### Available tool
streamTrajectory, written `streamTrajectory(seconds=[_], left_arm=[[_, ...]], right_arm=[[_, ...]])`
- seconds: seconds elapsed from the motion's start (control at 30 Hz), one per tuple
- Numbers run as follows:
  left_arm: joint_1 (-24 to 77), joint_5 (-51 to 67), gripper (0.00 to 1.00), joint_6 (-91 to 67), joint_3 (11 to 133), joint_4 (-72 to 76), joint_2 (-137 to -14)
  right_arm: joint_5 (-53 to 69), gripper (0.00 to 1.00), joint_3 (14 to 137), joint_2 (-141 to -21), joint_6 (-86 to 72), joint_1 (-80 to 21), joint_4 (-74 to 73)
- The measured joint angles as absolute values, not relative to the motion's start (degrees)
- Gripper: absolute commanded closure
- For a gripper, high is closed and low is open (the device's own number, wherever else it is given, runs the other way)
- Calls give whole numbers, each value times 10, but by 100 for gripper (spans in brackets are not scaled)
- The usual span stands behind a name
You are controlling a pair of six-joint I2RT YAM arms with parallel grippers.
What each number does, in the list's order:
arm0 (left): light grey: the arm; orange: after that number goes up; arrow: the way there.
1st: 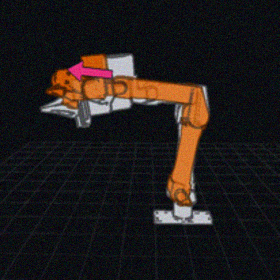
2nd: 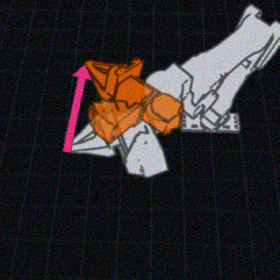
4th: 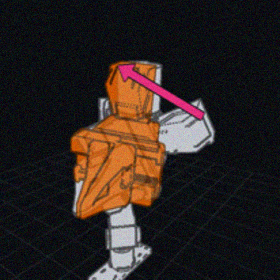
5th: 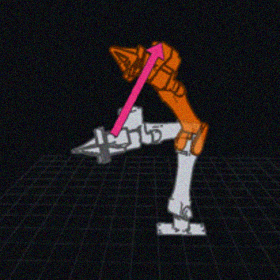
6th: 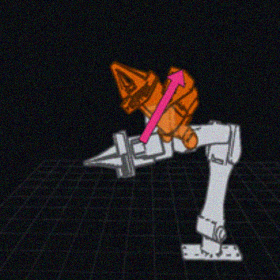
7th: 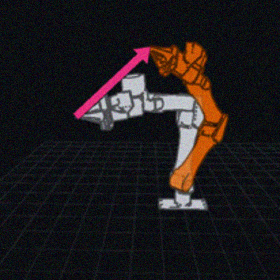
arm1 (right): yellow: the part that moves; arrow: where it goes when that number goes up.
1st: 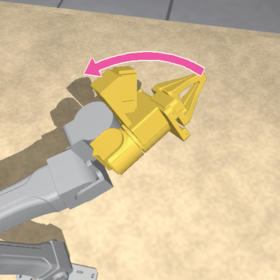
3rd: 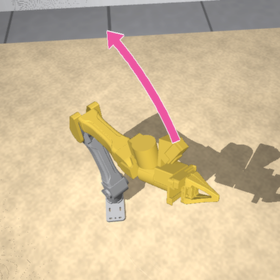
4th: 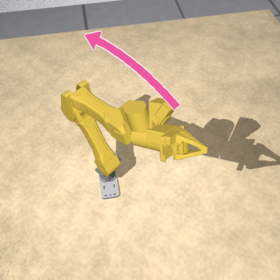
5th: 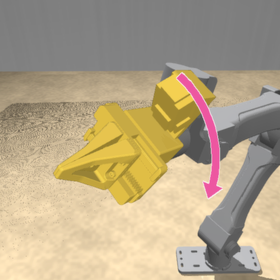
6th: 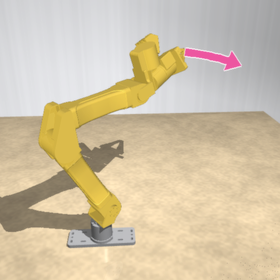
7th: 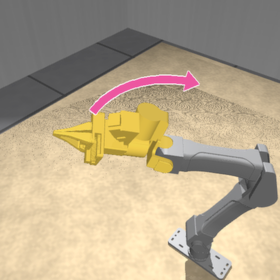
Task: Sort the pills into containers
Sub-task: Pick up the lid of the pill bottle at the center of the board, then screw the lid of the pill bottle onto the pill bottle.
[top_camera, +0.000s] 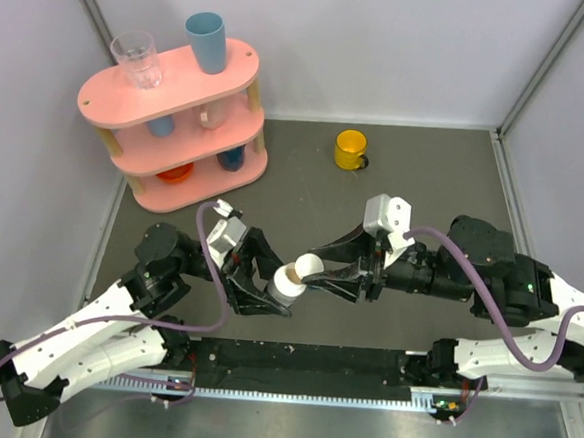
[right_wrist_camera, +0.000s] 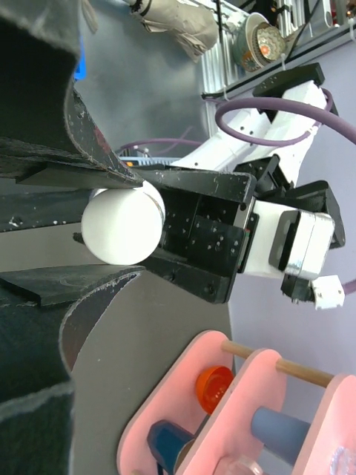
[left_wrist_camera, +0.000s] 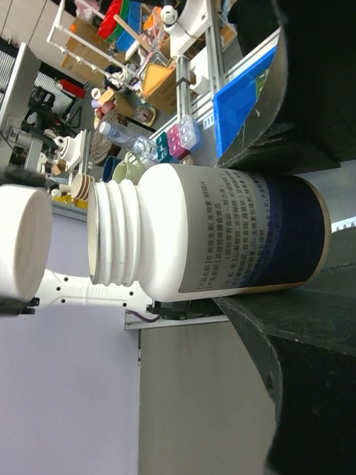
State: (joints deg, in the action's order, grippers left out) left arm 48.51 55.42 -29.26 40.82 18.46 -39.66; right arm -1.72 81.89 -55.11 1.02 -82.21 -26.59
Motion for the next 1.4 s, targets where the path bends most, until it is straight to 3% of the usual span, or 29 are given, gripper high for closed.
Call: streamTrajectory(seconds=[1.4], left_arm=[[490,561,100,-202,448,118,-430]], right_arm=[[72,100,818,-575,-16,-782,-275]])
